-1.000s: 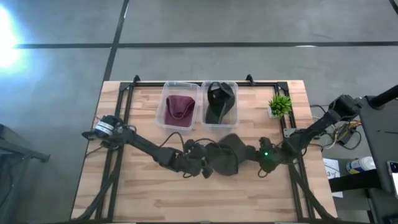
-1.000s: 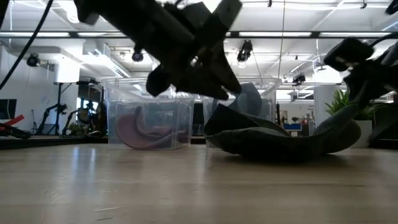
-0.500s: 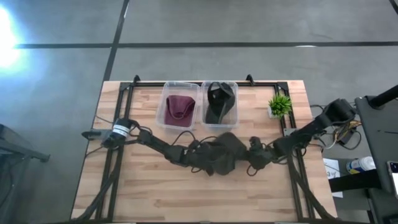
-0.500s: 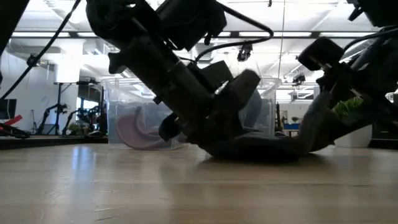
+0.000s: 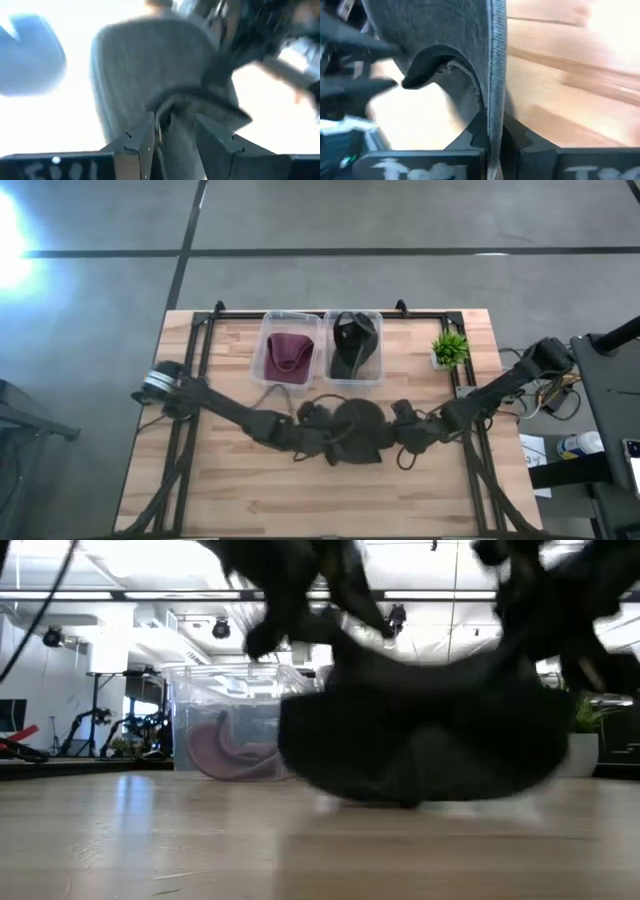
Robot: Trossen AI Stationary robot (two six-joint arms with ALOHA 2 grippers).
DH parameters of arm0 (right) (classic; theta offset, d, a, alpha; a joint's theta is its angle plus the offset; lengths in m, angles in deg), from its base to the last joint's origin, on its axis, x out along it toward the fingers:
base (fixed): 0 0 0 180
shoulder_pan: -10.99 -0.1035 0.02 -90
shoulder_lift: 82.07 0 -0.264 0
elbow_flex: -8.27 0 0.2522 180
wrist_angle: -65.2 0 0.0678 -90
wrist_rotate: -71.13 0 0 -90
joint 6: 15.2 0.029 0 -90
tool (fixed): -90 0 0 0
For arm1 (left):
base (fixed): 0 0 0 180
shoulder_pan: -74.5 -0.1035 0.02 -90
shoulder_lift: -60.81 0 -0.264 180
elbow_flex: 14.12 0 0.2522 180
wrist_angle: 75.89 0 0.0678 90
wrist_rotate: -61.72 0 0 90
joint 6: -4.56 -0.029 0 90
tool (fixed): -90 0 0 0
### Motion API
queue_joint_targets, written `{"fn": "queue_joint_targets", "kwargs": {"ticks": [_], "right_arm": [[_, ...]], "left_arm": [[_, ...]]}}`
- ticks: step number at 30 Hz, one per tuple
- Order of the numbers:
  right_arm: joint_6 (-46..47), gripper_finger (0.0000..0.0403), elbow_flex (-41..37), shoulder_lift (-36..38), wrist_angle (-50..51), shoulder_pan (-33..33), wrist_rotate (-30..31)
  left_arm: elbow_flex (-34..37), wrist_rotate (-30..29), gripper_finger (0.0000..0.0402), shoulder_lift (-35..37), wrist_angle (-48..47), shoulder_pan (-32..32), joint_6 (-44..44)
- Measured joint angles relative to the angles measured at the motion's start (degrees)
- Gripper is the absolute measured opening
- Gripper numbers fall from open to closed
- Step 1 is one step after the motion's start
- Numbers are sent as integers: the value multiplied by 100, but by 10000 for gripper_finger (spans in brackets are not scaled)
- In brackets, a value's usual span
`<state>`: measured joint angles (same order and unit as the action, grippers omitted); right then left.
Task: Pick & Place hat
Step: Put the black cap into the right transparent bin
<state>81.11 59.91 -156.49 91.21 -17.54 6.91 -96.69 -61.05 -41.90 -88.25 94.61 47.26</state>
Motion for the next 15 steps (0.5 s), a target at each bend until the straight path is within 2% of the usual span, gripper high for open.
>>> {"fn": "queue_joint_targets", "kwargs": {"ticks": [2, 4, 8, 10, 15], "right_arm": [[-343, 13, 438, 170, 652, -50, 185], [-703, 13, 991, 308, 1406, -53, 640], [-1313, 13, 2160, 442, 3031, 179, 2116], [-1616, 13, 2699, 406, 3725, 461, 2673], [-2394, 13, 3559, 52, 4610, 1666, 2782]], "left_arm": [[-27, -568, 132, 507, -126, 183, -195], [-39, -1309, 132, 1053, -147, 407, -482], [-42, -2970, 132, 2012, -141, 815, -1168], [-42, -3581, 132, 2360, -146, 947, -1546], [-34, -4209, 132, 2818, -472, 1006, -2275]]}}
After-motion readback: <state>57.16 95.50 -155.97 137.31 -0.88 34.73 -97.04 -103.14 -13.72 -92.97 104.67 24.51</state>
